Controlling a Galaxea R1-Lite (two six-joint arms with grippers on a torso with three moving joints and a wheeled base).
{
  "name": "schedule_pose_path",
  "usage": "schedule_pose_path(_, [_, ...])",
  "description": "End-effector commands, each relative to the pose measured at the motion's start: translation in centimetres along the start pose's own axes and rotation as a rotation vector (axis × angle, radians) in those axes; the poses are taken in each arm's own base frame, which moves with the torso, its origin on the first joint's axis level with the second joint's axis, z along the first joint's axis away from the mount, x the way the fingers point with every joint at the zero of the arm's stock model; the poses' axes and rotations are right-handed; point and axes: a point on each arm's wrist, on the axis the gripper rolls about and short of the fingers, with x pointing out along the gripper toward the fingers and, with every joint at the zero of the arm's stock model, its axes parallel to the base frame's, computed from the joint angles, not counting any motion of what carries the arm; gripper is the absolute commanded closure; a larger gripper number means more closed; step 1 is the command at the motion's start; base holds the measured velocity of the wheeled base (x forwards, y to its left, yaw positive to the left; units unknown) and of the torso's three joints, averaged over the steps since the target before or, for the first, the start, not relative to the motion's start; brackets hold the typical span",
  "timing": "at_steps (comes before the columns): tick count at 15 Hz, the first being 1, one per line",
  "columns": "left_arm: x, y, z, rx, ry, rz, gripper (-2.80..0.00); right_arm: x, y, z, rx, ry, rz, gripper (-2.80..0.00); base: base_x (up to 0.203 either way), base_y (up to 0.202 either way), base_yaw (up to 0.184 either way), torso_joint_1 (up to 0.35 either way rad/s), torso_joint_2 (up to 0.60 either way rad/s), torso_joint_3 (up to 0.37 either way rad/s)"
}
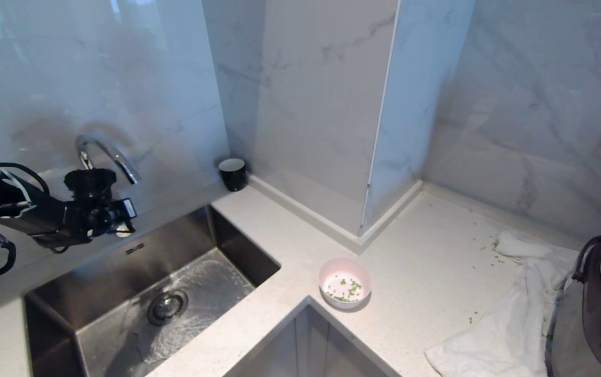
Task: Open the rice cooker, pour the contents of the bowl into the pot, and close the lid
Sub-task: Turn off the tap
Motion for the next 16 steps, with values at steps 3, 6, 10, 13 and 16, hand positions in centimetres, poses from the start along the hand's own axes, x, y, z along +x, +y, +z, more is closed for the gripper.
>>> schedule_pose_path(3, [-0.8, -0.5, 0.3, -0.004, -0.010, -0.014, 0.00, 0.0, 0.0, 0.0, -0.001, 0.001, 0.001, 0.00, 0.000, 0.000, 0.000, 0.000, 0.00, 0.000])
schedule_pose_path(6, [-2.1, -0.7, 0.2, 0.000, 0.004, -0.027, 0.00, 0.0, 0.0, 0.0, -0.001, 0.001, 0.001, 0.00, 0.000, 0.000, 0.000, 0.000, 0.00, 0.000])
schedule_pose_path(10, [-2.7, -0.1, 0.1, -0.011, 0.016, -0.020, 0.00, 0.0, 0.0, 0.0, -0.001, 0.001, 0.001, 0.00, 0.000, 0.000, 0.000, 0.000, 0.00, 0.000])
schedule_pose_path(13, [-2.8, 0.3, 1.6, -0.032, -0.025, -0.021, 0.00, 0.0, 0.0, 0.0, -0.001, 0.001, 0.001, 0.00, 0.000, 0.000, 0.000, 0.000, 0.00, 0.000])
schedule_pose_path(16, [-2.2, 0.6, 3.0, -0.055, -0.070, -0.017, 0.00, 0.0, 0.0, 0.0, -0.001, 0.001, 0.001, 0.00, 0.000, 0.000, 0.000, 0.000, 0.00, 0.000])
